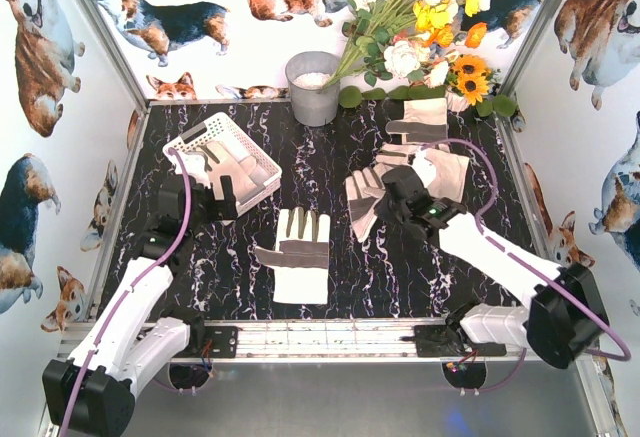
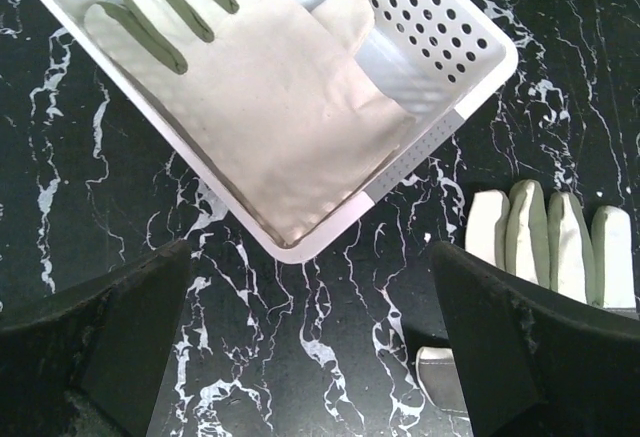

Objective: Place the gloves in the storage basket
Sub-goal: Place the glove at the center of the board.

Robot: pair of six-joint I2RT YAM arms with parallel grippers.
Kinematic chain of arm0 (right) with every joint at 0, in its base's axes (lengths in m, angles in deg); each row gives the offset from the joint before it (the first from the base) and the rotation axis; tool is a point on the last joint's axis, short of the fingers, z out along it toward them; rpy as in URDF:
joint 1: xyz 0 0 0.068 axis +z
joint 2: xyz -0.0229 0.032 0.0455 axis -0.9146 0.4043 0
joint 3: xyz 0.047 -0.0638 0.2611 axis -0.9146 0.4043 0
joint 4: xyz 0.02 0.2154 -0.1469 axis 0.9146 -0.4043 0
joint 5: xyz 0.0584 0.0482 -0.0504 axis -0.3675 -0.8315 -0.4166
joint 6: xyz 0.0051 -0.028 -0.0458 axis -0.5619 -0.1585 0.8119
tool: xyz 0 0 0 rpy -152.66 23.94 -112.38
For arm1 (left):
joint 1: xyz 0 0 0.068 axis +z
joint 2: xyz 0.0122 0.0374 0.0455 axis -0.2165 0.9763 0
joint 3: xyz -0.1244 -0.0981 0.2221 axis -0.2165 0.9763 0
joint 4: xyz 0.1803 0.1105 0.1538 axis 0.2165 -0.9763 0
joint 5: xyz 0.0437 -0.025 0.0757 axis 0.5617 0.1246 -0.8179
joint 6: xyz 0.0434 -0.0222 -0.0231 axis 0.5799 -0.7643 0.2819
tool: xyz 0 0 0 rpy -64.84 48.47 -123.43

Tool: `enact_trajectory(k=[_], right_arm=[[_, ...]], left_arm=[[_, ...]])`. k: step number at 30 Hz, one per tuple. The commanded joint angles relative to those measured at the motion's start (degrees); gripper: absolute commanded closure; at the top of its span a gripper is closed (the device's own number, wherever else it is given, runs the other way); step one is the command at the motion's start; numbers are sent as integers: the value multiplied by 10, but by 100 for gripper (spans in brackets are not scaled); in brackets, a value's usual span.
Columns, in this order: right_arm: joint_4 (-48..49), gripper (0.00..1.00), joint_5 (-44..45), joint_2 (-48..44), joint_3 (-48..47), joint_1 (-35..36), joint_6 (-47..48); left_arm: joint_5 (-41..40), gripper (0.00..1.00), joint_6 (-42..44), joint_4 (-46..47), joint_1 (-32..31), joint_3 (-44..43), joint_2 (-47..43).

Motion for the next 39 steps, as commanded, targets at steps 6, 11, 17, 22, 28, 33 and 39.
enact_trajectory(k=[6, 11, 17, 22, 28, 33, 39], right_arm=[[-68, 100, -9, -98, 57, 49, -115], [-107, 62, -15, -132, 91, 85, -135], [-165, 24, 33, -172, 70, 91, -20], [-136, 21, 48, -176, 57, 88, 129], [-93, 16, -33, -116, 37, 45, 183], [-57, 16, -75, -42, 13, 6, 213], [-5, 18, -120, 25, -9, -32, 229]], left_arm=[[96, 8, -11, 24, -27, 7, 3], [36, 12, -110, 36, -192, 3, 18], [-49, 18, -247, 107, -372, -7, 111], [-78, 28, -316, 206, -455, -24, 219], [-84, 39, -385, 289, -472, -48, 328], [-85, 56, -410, 293, -472, -86, 389], [-76, 56, -421, 301, -472, -114, 435]])
